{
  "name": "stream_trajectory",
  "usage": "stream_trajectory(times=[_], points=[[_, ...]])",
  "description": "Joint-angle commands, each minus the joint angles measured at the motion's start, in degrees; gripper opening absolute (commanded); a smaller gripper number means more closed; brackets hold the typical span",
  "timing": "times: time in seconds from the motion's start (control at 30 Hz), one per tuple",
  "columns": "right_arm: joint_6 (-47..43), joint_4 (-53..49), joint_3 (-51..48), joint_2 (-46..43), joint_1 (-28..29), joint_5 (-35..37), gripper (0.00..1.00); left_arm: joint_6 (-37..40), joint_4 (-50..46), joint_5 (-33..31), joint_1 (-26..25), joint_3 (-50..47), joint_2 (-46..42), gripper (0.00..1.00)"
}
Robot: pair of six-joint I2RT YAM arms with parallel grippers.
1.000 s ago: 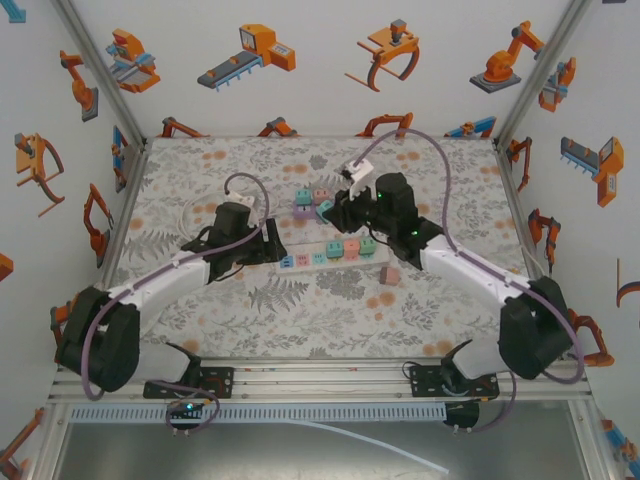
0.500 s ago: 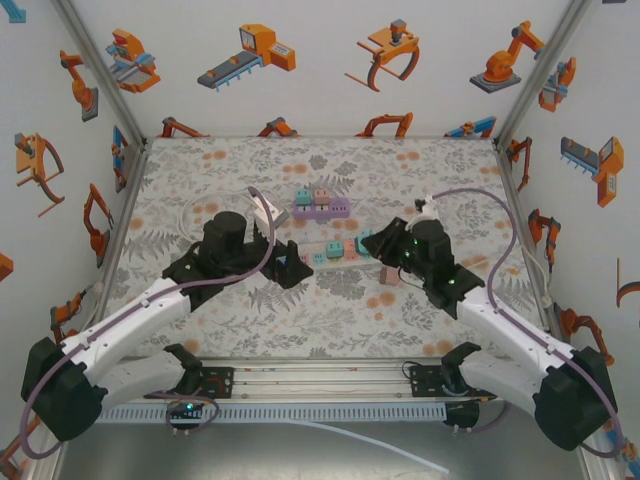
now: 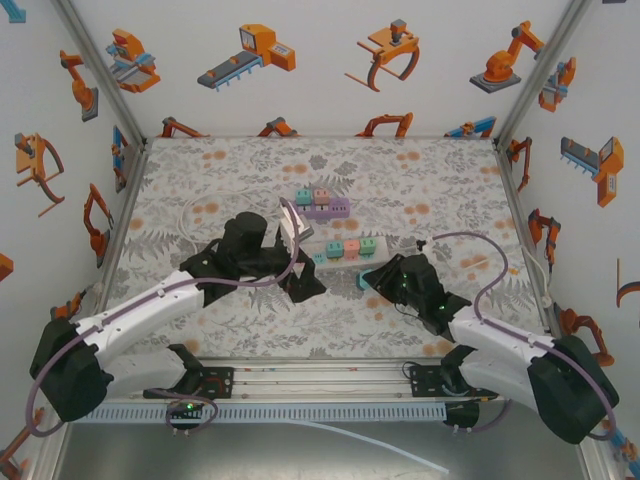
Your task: Pull the plug off the socket
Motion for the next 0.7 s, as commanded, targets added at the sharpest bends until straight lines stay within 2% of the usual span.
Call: stream_trajectory(times=[0.0, 0.3, 0.5, 0.67], points=[[2.76, 8.84, -1.24, 2.76, 0.44, 3.67, 0.06, 2.91, -1.11, 0.07, -0.83, 2.43, 0.48, 0.97], [4.56, 14.13, -1.64, 10.08, 0.52, 4.54, 0.12, 3.69, -1.85, -2.64, -1.25, 1.57, 0.18, 0.97], [5.93, 13.62, -2.13, 12.37, 0.53, 5.21, 0.26, 3.6, -2.1, -4.39, -1.23, 1.65, -0.07, 0.97], [7.07, 11.21, -2.08, 12.58, 0.53, 5.89, 0.34, 3.57, -3.08, -4.95, -1.23, 2.18, 0.56, 0.97]])
